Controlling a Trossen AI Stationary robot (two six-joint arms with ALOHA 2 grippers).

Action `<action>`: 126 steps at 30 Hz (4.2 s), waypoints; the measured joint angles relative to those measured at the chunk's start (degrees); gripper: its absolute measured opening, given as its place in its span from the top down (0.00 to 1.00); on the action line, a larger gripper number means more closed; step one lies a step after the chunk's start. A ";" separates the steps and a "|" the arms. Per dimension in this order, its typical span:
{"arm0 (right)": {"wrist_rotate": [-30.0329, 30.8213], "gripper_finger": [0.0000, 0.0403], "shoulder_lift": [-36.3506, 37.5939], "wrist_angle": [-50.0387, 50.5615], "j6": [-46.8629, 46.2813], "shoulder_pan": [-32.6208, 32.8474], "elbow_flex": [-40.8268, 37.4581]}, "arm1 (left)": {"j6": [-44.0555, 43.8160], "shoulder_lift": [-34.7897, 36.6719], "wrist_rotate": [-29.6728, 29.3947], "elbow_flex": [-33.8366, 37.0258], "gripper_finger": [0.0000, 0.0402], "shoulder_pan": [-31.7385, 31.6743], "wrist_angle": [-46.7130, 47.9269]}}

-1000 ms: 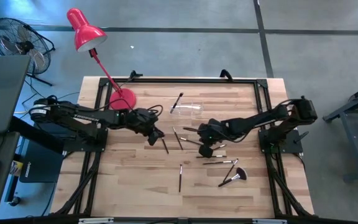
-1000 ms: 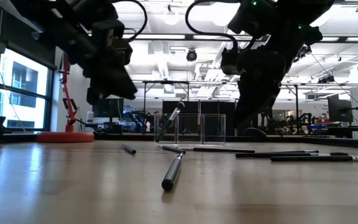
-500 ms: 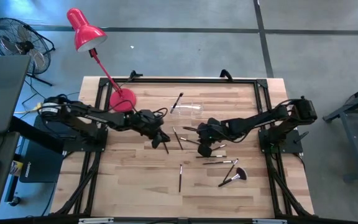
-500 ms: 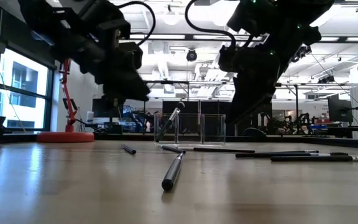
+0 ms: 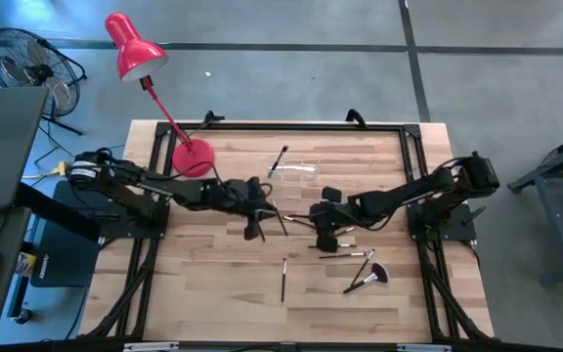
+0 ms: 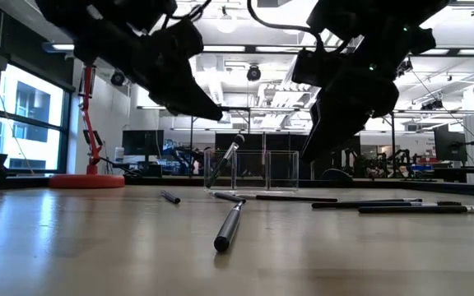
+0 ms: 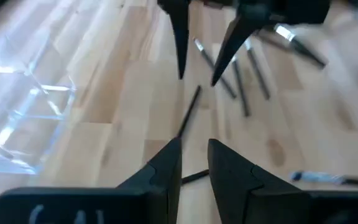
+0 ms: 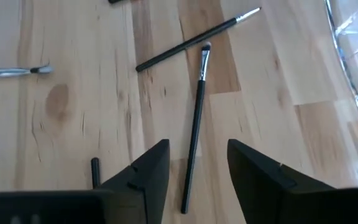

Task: Put items in baskets/containers
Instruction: Put the eyeshadow brush into the transparent organizer

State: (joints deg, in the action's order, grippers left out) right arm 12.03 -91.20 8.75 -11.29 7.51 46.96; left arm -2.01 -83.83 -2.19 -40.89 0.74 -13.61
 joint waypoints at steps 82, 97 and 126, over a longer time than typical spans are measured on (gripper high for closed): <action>-2.19 0.99 -12.24 -6.49 -5.25 -0.76 0.00 | 4.67 -16.66 2.90 -5.68 0.74 -2.93 3.13; -1.46 0.99 -12.28 -7.09 -5.23 -0.76 0.00 | 3.53 -20.29 4.33 -6.95 0.53 -2.89 2.81; -1.35 0.99 -12.28 -7.80 -5.73 -0.76 0.00 | 5.89 -24.72 6.75 -15.30 0.90 -2.15 18.62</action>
State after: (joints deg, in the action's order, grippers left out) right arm 10.68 -103.48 0.95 -17.02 6.74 46.96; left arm 3.88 -108.55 4.56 -56.19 -1.41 5.01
